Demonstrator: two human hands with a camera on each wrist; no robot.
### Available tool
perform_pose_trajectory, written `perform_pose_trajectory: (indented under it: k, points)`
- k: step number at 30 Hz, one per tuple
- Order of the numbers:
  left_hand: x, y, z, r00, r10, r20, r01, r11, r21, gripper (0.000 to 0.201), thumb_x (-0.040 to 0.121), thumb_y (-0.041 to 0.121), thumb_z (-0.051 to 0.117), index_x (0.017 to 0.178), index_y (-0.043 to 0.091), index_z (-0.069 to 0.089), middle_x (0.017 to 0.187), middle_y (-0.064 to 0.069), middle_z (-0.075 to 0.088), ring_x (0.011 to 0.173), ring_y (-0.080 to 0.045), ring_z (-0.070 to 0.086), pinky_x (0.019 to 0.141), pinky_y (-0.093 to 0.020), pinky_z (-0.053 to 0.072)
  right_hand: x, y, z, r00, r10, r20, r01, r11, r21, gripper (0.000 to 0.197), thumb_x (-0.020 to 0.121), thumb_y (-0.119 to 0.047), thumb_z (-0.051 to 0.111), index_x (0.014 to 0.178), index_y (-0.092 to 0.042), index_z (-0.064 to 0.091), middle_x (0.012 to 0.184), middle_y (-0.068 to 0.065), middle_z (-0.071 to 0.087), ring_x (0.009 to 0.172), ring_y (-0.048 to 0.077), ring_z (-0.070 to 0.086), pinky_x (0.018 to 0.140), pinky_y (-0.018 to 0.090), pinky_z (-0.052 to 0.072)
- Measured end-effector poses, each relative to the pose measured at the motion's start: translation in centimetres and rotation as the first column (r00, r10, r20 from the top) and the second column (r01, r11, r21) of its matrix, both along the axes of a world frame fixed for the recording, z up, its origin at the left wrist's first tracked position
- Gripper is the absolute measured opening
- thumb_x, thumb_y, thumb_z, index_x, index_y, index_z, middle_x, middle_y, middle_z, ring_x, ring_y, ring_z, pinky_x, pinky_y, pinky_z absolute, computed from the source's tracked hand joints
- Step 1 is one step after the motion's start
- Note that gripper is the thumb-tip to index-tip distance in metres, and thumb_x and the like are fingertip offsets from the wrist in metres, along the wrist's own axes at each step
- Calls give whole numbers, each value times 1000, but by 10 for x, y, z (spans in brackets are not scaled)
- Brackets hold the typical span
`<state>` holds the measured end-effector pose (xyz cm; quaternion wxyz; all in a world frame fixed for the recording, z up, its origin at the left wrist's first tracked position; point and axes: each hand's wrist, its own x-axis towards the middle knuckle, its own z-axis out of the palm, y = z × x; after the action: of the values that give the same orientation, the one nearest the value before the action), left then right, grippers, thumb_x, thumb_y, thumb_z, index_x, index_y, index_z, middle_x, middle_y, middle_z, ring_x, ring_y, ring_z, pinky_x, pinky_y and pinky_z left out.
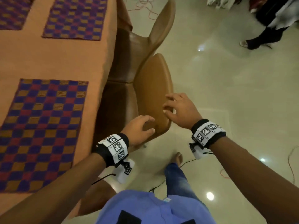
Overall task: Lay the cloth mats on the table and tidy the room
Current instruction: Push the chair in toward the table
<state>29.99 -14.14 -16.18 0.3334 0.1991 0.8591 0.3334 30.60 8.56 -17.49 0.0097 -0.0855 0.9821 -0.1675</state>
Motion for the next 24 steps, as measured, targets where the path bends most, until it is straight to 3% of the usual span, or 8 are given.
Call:
perform_pose_trajectory:
  k: [3,6,8,12,15,19,24]
  points:
    - [-23,44,5,989,109,96,-110,994,6,24,87,27,63,110,22,59,110,2,63,102,-15,60,95,-41,50,-32,27,-3,986,165,-20,-166,986,-29,30,89,-44,54,103,-25,72,127,2,60,109,22,47,90,34,40]
    - [-46,76,12,992,121,48,-114,985,-127,10,83,23,65,90,17,59,91,-3,64,86,-22,61,84,-47,51,-67,51,-3,953,304,-4,-303,948,-96,27,89,-42,54,102,-26,71,126,1,60,108,22,50,89,37,45]
    - [-64,89,21,988,149,47,-140,977,-158,5,83,20,65,85,20,61,87,-1,65,84,-19,62,82,-45,52,-95,67,0,926,378,-12,-376,918,-127,24,89,-40,56,103,-27,70,126,1,59,107,22,52,86,39,48]
    - [-101,115,36,963,257,80,-250,965,-83,8,87,25,63,96,25,63,91,5,64,84,-8,61,74,-24,51,-153,95,2,879,476,-23,-474,868,-146,20,86,-33,58,101,-26,69,120,2,60,99,24,53,78,42,51]
    - [-148,145,40,956,292,-24,-293,954,-72,10,87,25,63,97,24,64,85,7,64,78,-3,59,68,-19,44,-208,122,7,877,480,-30,-480,867,-132,22,82,-29,61,101,-23,70,119,7,60,102,29,55,79,45,52]
    - [-223,175,39,932,341,-120,-347,937,-34,17,87,24,63,103,22,63,95,6,63,86,-3,59,72,-18,42,-295,160,13,883,467,-47,-469,878,-97,32,80,-27,62,111,-21,67,126,9,58,113,30,52,89,44,48]
    - [-331,207,51,898,342,-277,-384,917,-111,20,86,25,63,106,19,64,100,3,60,91,-12,58,80,-32,48,-410,194,21,893,448,-48,-450,890,-70,37,79,-33,62,115,-23,65,131,7,56,121,28,50,92,46,48]
